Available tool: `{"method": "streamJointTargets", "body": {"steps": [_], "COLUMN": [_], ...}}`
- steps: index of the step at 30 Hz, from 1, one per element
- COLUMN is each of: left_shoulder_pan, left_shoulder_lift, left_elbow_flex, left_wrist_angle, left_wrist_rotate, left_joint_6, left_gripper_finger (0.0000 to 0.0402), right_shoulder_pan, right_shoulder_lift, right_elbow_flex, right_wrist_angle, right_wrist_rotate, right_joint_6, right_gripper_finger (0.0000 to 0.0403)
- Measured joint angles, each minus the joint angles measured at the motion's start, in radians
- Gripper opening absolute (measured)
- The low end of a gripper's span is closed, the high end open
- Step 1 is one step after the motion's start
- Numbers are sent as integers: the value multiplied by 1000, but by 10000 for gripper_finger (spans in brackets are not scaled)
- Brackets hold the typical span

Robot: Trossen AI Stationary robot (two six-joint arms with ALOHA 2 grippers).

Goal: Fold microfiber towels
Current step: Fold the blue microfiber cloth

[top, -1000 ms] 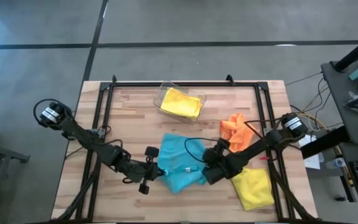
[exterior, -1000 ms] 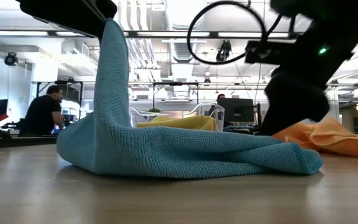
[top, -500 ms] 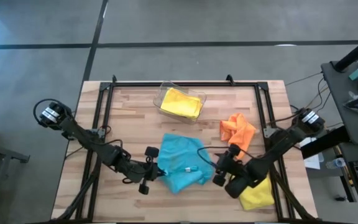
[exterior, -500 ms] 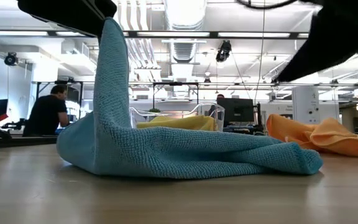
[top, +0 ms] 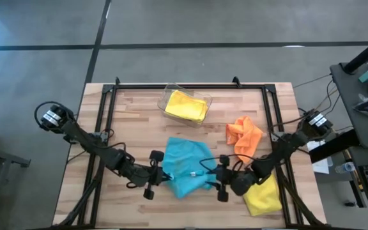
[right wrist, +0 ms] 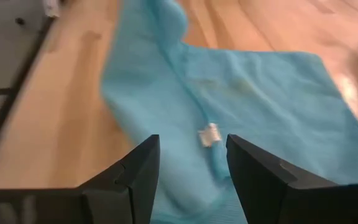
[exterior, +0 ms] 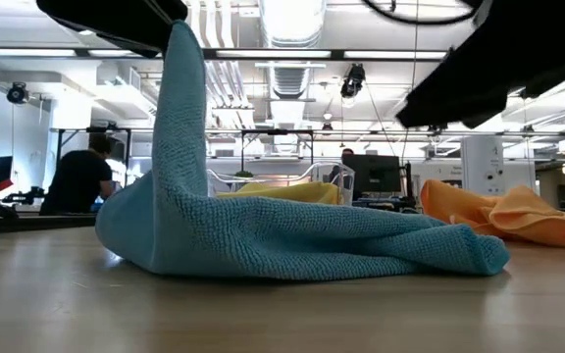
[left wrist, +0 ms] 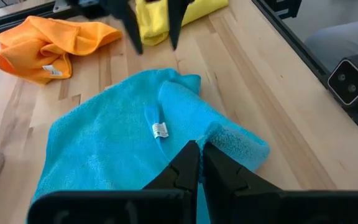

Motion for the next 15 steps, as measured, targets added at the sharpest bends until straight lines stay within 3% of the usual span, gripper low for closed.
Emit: {"method": "streamJointTargets", "body": {"steps": [6,15], "left_shoulder_pan": [7,13], "left_shoulder_lift": [21,25], "left_elbow_flex": [0,0], "left_wrist_angle": [12,7], "left_wrist_rotate": [2,4], "left_joint_6": [3,9], "left_gripper_finger": [0,0], "right_shoulder_pan": [-72,-121], "right_shoulder_lift": [62,141], "right_elbow_flex": [-3,-3], "right_wrist_angle": [1,17], "right_wrist_rotate": [-3,-88], "right_joint_6": [119,109], "right_gripper_finger": [178,178]}}
